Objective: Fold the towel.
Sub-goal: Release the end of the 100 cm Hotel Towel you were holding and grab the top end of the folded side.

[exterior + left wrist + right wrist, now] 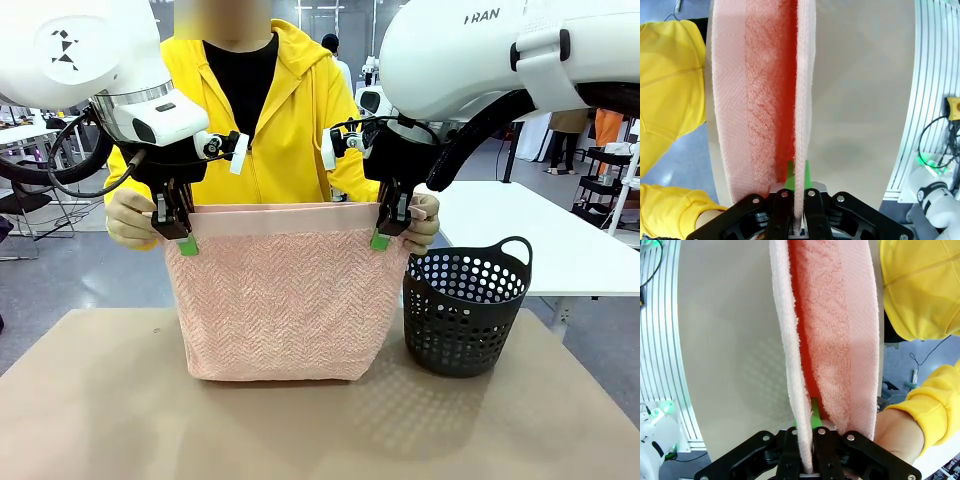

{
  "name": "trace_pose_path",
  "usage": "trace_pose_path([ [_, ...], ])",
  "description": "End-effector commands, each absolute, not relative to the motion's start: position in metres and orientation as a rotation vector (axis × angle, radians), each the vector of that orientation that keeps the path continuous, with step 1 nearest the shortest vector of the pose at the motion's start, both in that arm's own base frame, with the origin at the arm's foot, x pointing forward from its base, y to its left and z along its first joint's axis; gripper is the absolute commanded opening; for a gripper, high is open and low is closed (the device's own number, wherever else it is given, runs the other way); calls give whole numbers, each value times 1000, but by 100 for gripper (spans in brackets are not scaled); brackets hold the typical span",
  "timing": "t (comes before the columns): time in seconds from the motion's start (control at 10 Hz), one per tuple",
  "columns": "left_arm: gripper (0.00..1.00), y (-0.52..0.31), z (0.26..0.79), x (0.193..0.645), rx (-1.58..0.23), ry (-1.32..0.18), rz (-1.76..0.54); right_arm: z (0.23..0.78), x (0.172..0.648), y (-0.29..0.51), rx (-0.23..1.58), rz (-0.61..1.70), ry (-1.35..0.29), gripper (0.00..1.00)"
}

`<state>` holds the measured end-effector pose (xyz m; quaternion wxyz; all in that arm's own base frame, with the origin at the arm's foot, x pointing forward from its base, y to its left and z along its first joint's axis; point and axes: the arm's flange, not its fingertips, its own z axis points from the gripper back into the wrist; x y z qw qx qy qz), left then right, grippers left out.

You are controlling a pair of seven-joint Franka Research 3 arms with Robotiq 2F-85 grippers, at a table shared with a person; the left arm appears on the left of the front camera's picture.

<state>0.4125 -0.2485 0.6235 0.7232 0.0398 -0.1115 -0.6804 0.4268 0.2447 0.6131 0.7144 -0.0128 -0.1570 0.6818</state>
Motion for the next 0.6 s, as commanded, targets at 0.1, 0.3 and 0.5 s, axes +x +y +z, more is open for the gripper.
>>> trace_pose_path([
  [0.1,0,-246,623,414,88,-247,-1506,613,427,244,-32,1510,-350,0],
  [0.3,0,-246,623,414,88,-247,-1506,613,427,244,-32,1510,-350,0],
  [0.5,0,-246,623,414,88,-247,-1506,613,427,244,-32,1510,-350,0],
])
